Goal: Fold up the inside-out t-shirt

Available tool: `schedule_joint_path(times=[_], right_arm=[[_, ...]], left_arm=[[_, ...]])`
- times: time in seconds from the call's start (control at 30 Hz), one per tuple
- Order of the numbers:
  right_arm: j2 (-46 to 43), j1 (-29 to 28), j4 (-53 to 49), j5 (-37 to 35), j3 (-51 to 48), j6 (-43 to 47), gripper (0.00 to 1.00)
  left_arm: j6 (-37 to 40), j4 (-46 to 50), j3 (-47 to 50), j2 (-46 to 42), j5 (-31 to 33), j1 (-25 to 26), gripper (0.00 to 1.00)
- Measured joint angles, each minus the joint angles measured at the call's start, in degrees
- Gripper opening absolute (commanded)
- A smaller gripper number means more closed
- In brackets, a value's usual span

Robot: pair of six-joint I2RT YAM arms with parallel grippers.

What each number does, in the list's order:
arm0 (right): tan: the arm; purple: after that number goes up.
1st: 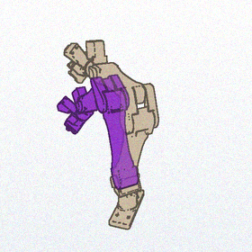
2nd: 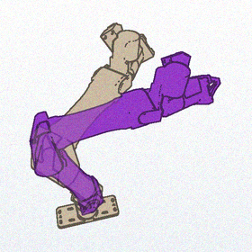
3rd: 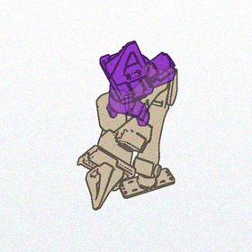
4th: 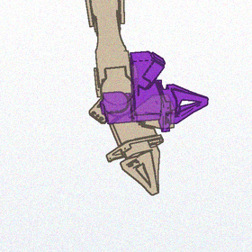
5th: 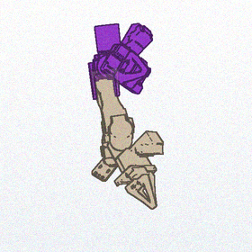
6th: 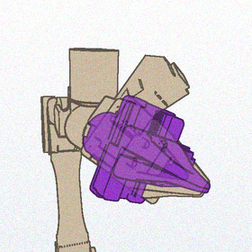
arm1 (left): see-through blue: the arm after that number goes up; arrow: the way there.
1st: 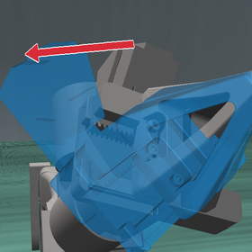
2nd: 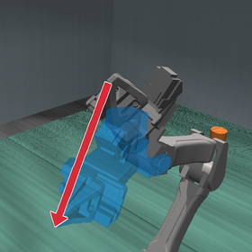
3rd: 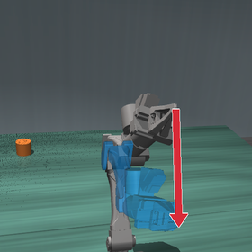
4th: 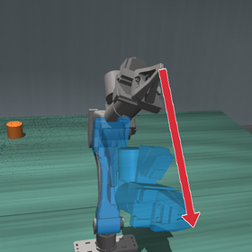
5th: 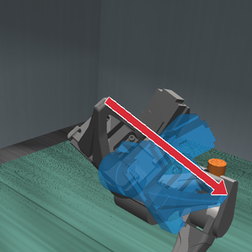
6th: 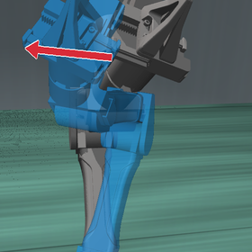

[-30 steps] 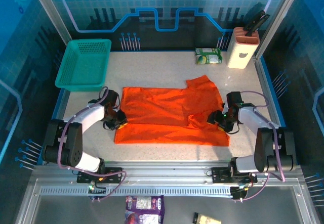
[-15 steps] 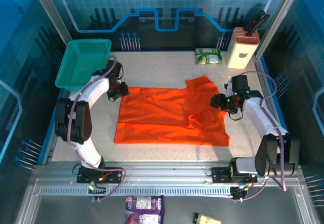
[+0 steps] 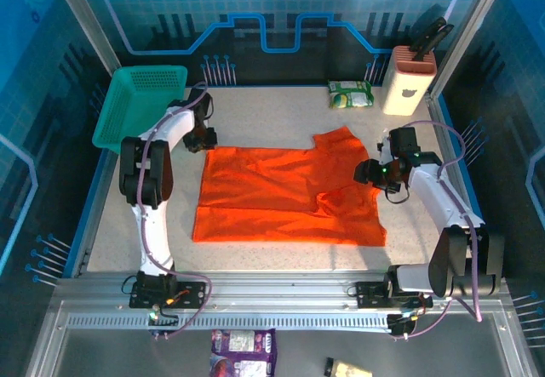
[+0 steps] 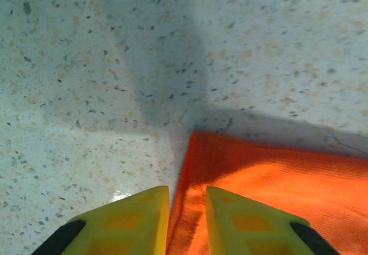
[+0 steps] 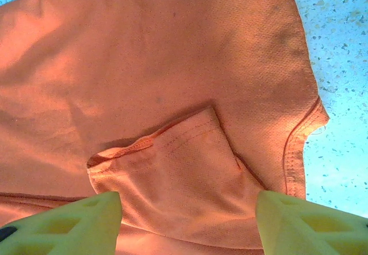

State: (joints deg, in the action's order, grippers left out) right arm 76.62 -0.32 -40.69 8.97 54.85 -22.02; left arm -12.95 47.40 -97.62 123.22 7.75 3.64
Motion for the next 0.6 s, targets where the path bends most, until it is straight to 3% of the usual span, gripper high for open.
schedule_joint_path(times=[0.6], right_arm=[[-0.6,0.0,-0.9,0.0,0.0,0.0,0.64]], left_arm=[[1.1,0.3,-0.6,1.9,-2.2,-0.5,0.24]])
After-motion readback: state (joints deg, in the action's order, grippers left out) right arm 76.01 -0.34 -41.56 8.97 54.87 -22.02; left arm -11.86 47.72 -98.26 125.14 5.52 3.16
